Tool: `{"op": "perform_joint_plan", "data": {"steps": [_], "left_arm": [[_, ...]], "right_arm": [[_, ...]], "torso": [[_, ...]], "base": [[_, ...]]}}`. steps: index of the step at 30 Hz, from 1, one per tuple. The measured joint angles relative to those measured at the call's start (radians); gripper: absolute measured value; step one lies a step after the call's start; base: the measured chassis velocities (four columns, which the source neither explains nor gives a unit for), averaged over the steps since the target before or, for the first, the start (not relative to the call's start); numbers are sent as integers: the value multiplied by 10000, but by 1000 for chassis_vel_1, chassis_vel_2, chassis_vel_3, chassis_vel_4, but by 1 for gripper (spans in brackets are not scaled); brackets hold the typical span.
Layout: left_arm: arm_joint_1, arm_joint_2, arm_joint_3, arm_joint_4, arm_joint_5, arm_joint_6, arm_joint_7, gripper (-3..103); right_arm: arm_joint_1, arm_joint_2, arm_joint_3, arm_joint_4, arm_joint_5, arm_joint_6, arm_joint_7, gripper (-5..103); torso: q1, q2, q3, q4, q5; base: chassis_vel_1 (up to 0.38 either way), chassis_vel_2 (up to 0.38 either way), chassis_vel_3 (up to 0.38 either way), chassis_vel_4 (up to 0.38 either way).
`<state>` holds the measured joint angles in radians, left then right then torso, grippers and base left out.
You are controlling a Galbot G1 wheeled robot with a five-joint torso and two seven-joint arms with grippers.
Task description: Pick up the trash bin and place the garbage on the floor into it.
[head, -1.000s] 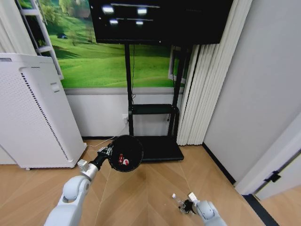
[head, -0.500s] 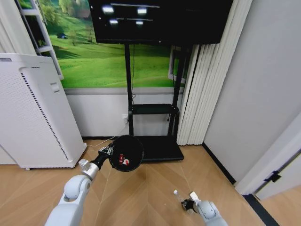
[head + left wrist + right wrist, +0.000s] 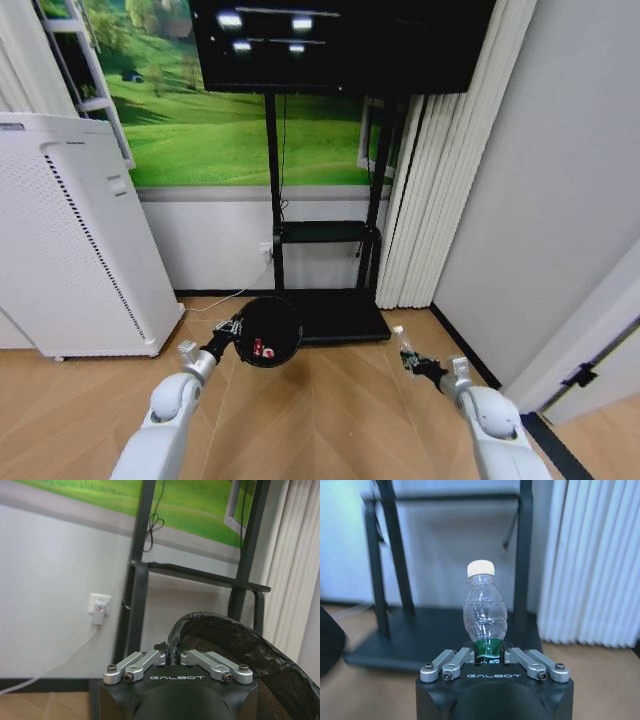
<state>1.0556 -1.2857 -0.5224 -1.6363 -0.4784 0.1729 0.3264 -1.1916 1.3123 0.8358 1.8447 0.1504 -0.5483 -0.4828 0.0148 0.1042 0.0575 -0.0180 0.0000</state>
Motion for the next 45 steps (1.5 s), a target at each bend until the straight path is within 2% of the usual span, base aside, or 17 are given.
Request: {"op": "perform_joint_plan", "data": {"steps": [2, 6, 16, 17, 22, 24, 28, 29, 32, 35, 37, 39, 40, 42, 43, 44, 45], "left_arm": [[-199, -111, 374, 273, -247, 71, 0, 7], [-441, -341, 837, 605, -406, 105, 17, 7], [-879, -1065, 1604, 1243, -449, 122, 9, 7], [-1073, -1308, 1925, 1551, -399, 122, 6, 7], [-1553, -1771, 2532, 2116, -193, 95, -11, 7], [-1691, -2013, 2876, 2131, -160, 88, -192, 7], [-1667, -2032, 3014, 1973, -158, 93, -293, 7], [-1638, -2018, 3035, 1924, -158, 96, -308, 7], [-1558, -1972, 3048, 1854, -156, 109, -337, 7], [-1444, -1874, 3039, 1737, -144, 117, -369, 7], [-1417, -1859, 3038, 1713, -137, 121, -374, 7], [-1399, -1849, 3039, 1663, -132, 129, -409, 7], [-1399, -1849, 3039, 1663, -132, 129, -409, 7], [-1419, -1849, 3055, 1643, -132, 141, -434, 7], [-1419, -1849, 3055, 1643, -132, 141, -434, 7], [-1443, -1852, 3061, 1642, -132, 143, -436, 7], [-1464, -1850, 3067, 1640, -132, 145, -441, 7]], "right_arm": [[-114, 107, -163, 701, 817, -203, 296, 21], [-168, 226, -455, 1324, 1381, -353, 484, 21], [-316, 380, -1172, 2404, 2276, -713, 642, 21], [-459, 361, -1519, 2687, 2388, -776, 635, 21], [-509, 363, -2315, 2611, 2118, -755, 653, 21], [-314, 411, -2727, 2037, 1516, -489, 695, 21], [-205, 455, -2802, 1756, 1290, -380, 750, 19], [-173, 460, -2803, 1664, 1215, -301, 756, 24], [-149, 460, -2786, 1571, 1168, -207, 815, 29], [-152, 426, -2624, 1583, 1188, -146, 842, 45], [-168, 418, -2576, 1632, 1205, -140, 842, 45], [-236, 398, -2495, 1779, 1288, -134, 844, 56], [-236, 398, -2495, 1779, 1288, -134, 844, 56], [-316, 388, -2469, 1966, 1365, -137, 850, 67], [-316, 388, -2469, 1966, 1365, -137, 850, 67], [-343, 381, -2460, 2047, 1380, -145, 850, 78], [-356, 375, -2454, 2106, 1400, -154, 849, 83]], "torso": [[0, 0, 0, -1, 1], [0, 0, 0, 0, 0], [0, 0, -1, -2, 1], [0, 0, 0, -1, 0], [0, 0, 0, -2, 1], [0, 0, 0, -1, 2], [0, 0, 0, -1, 2], [0, 0, -1, -1, 1], [0, 0, 0, 0, 1], [0, 0, 0, 1, 1], [0, 0, -1, 1, 1], [0, 0, -1, 0, 0], [0, 0, -1, 0, 0], [0, 0, 0, -1, 0], [0, 0, 0, -1, 0], [0, 0, 0, -1, 0], [0, 0, 0, -1, 0]], "base": [[0, 0, 0, 0], [0, 0, 0, 0], [0, 0, 0, 0], [0, 0, 0, 0], [0, 0, 0, 0], [0, 0, 0, 0], [0, 0, 0, 0], [0, 0, 0, 0], [0, 0, 0, 0], [0, 0, 0, 0], [0, 0, 0, 0], [0, 0, 0, 0], [0, 0, 0, 0], [0, 0, 0, 0], [0, 0, 0, 0], [0, 0, 0, 0], [0, 0, 0, 0]]}}
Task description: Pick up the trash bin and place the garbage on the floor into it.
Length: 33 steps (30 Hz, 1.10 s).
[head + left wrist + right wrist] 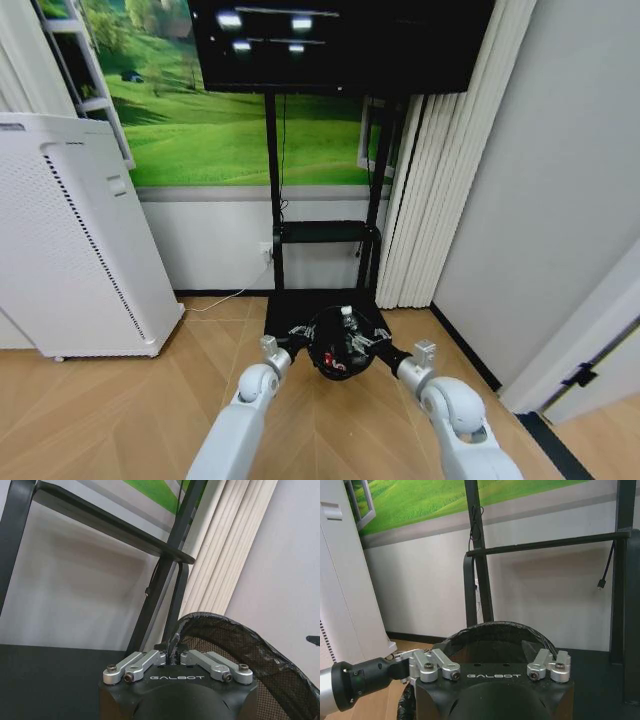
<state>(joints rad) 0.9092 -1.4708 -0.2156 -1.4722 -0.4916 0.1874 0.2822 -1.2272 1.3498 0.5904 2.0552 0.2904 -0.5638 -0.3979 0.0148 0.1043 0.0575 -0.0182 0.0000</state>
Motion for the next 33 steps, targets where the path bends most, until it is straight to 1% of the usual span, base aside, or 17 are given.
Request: {"op": "perform_joint_plan", "data": {"steps": [1, 4, 7, 8, 9, 11, 12, 14, 15, 16, 18, 19, 21, 23, 27, 29, 33], "left_arm": [[0, 0, 0, 0, 0, 0, 0, 7], [-1, 71, -10, -119, -7, 2, -42, 7], [35, 113, -78, -213, 10, 3, -72, 7], [137, 195, -255, -370, 117, -16, -112, 7], [137, 195, -255, -370, 117, -16, -112, 7], [407, 434, -765, -770, 398, -80, -290, 7], [407, 434, -765, -770, 398, -80, -290, 7], [628, 627, -1336, -1164, 540, -92, -453, 7], [767, 820, -1609, -1435, 572, -93, -529, 7], [767, 820, -1609, -1435, 572, -93, -529, 7], [1050, 1162, -1876, -1914, 583, -81, -582, 7], [1050, 1162, -1876, -1914, 583, -81, -582, 7], [1277, 1337, -2004, -2244, 607, -63, -646, 7], [1868, 1507, -2262, -2963, 812, -46, -737, 7], [2432, 1484, -2478, -3531, 977, -46, -758, 7], [3180, 1380, -2775, -4109, 1176, -50, -758, 7], [3649, 1300, -2997, -4387, 1292, -54, -760, 7]], "right_arm": [[0, 0, 0, 0, 0, 0, 0, 83], [20, -15, 84, 78, 164, 13, 150, 97], [25, -21, 154, 132, 302, 43, 320, 99], [21, -29, 244, 187, 479, 199, 666, 100], [21, -29, 244, 187, 479, 199, 666, 100], [3, -16, 318, 140, 716, 919, 1576, 100], [3, -16, 318, 140, 716, 919, 1576, 100], [-9, 28, 364, -50, 624, 1532, 2410, 100], [-39, 38, 417, -208, 341, 1780, 2871, 100], [-39, 38, 417, -208, 341, 1780, 2871, 100], [-79, 51, 480, -570, -277, 2148, 3476, 100], [-79, 51, 480, -570, -277, 2148, 3476, 100], [-85, 74, 513, -915, -760, 2449, 3843, 100], [-97, 135, 529, -1584, -1555, 2880, 4425, 100], [-162, 193, 550, -2042, -1954, 3168, 4609, 100], [-281, 264, 608, -2478, -2429, 3592, 4647, 100], [-439, 296, 637, -2538, -2564, 3645, 4628, 100]], "torso": [[0, 0, 0, 0, 0], [-1, 0, 0, -1, 0], [-2, 0, 0, -1, 0], [-1, 0, 0, -2, -1], [-1, 0, 0, -2, -1], [-1, 0, 0, 0, -2], [-1, 0, 0, 0, -2], [-1, 0, 0, 4, 0], [-2, 0, 0, 4, -1], [-2, 0, 0, 4, -1], [-1, 0, 0, 2, -1], [-1, 0, 0, 2, -1], [-1, 0, -1, 1, 0], [-1, 0, -1, 0, 0], [-1, 0, -1, 0, 0], [-1, 0, -1, 2, 0], [-1, 0, -1, 1, 0]], "base": [[0, 0, 0, 0], [0, 0, 0, 0], [0, 0, 0, 0], [0, 0, 0, 0], [0, 0, 0, 0], [0, 0, 0, 0], [0, 0, 0, 0], [0, 0, 0, 0], [0, 0, 0, 0], [0, 0, 0, 0], [0, 0, 0, 0], [0, 0, 0, 0], [0, 0, 0, 0], [0, 0, 0, 0], [0, 0, 0, 0], [0, 0, 0, 0], [0, 0, 0, 0]]}}
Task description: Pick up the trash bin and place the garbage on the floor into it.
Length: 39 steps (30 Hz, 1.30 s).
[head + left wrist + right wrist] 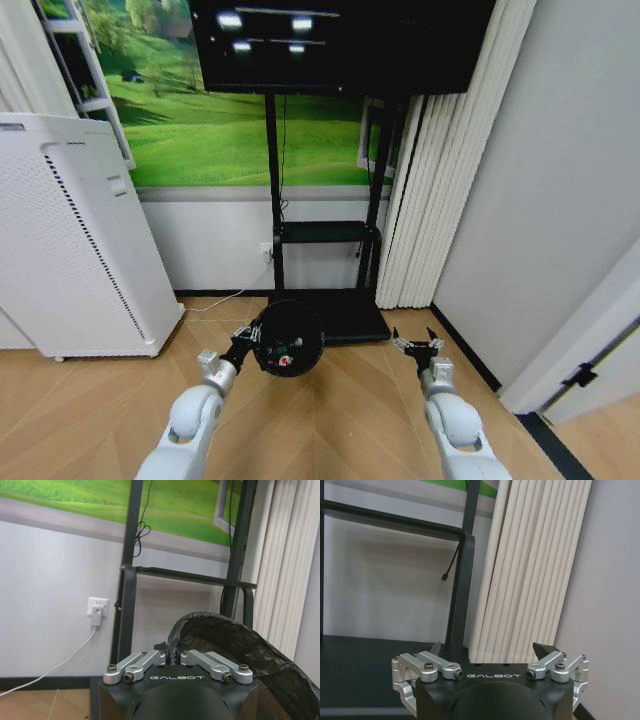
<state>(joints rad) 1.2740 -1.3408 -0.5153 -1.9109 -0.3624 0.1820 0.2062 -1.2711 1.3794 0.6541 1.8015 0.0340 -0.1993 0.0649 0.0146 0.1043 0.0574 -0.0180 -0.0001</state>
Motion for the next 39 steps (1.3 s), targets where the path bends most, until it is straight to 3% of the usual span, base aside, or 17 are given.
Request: {"op": "perform_joint_plan", "data": {"steps": [39], "left_arm": [[-16, 356, -664, -124, -313, -12, 279, 7]], "right_arm": [[-885, 210, -11, 593, -602, -41, -315, 100]], "torso": [[2, 1, 0, 0, 1]], "base": [[56, 57, -56, -61]]}}
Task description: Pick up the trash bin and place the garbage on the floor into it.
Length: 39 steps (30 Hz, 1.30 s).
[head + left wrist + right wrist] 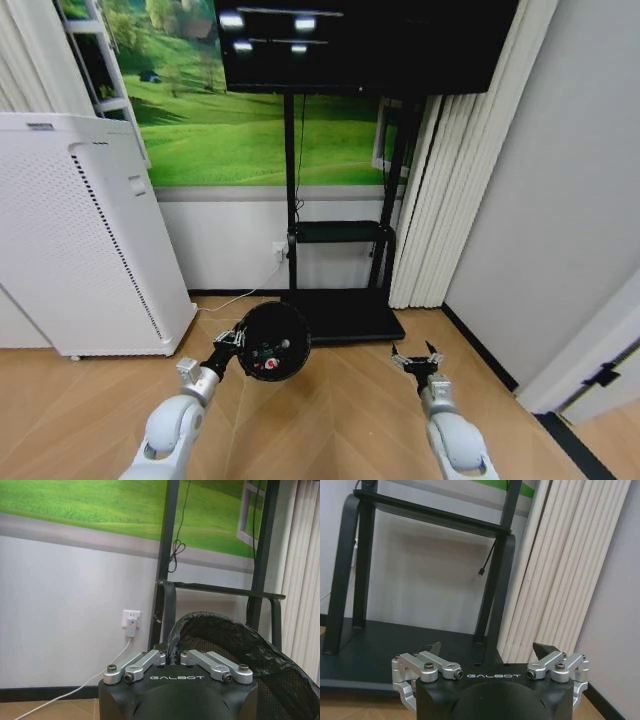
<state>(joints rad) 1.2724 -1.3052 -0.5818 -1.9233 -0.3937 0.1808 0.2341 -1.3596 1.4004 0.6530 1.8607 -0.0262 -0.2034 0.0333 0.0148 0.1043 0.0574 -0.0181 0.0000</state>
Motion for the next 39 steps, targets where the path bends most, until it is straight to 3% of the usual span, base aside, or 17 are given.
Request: {"op": "perform_joint_plan", "data": {"steps": [33, 36, 39], "left_arm": [[103, -37, -85, -125, -46, -39, 90, 7], [71, -45, -66, -91, -48, -40, 93, 7], [16, -53, -37, -56, -64, -44, 94, 7]], "right_arm": [[-525, 150, 76, 257, -229, 205, -7, 100], [-504, 146, 78, 212, -241, 206, -6, 100], [-396, 172, 58, -2, -193, 504, -35, 100]], "torso": [[0, 0, 1, 0, 6], [0, -1, 0, -2, -7], [0, 0, 1, 0, 0]], "base": [[165, 165, -165, -170], [173, 166, -187, -203], [179, 172, -178, -182]]}}
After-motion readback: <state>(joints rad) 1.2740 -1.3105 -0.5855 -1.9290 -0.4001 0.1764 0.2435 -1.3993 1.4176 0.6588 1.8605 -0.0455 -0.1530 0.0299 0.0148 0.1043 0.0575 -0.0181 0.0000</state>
